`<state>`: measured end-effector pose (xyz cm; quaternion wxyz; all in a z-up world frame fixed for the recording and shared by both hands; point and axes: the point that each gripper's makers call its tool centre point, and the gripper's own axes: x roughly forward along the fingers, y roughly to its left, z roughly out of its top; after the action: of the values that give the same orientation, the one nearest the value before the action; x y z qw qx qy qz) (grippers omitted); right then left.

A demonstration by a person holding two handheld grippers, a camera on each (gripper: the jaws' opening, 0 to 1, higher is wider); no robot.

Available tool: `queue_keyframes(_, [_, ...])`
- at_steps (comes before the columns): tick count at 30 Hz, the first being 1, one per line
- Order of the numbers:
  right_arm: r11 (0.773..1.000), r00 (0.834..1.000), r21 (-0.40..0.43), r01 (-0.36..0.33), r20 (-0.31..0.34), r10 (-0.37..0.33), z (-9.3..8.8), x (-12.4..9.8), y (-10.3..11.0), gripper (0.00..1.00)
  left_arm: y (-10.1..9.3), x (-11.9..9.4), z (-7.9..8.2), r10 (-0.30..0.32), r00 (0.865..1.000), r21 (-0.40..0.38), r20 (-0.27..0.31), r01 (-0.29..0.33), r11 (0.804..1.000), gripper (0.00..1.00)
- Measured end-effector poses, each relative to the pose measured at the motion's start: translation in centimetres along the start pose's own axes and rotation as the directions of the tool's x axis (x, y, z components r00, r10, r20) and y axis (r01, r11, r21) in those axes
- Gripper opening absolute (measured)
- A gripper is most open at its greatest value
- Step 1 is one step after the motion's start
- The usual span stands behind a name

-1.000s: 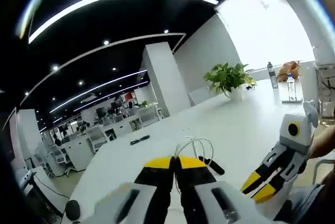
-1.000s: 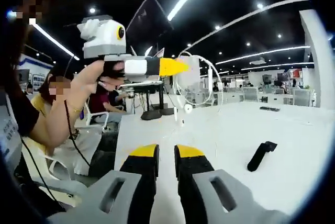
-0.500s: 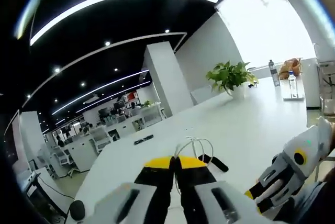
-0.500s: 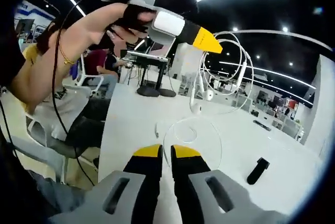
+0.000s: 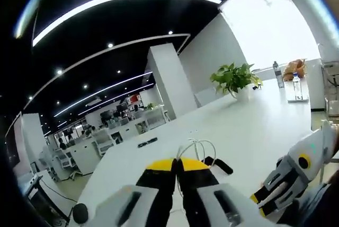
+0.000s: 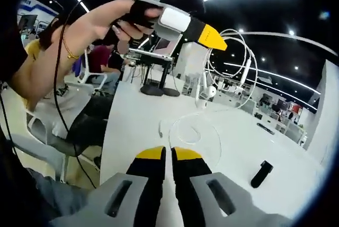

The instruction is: Peel open the Velcro strap on the desktop, arrange the wired earphones neatly onto it, and close the Velcro strap to secure them.

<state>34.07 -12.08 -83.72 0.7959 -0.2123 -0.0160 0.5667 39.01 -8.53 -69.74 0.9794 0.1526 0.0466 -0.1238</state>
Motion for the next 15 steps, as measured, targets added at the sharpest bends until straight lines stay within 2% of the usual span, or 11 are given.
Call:
queue_keyframes(3, [0.999,1.0,-0.036,0.017,-0.008,-0.017,-0.1,0.1,-0.1,0.08,0.1,-0.1,0.2,0.001,1.0,-0.004,0.004,-0.001,1.0,0.06])
queue_keyframes(9, [0.998,0.999,-0.05,0.024,-0.031,-0.026,-0.4,0.9,-0.4,0.1,0.0,-0.2,0.4,-0.005,1.0,-0.005,0.008,0.005,1.0,0.06])
queue_keyframes(15, [0.996,0.998,-0.087,0.028,-0.058,-0.033,-0.7,1.7,-0.7,0.06,0.0,-0.2,0.7,-0.01,1.0,-0.012,0.016,0.01,1.0,0.06])
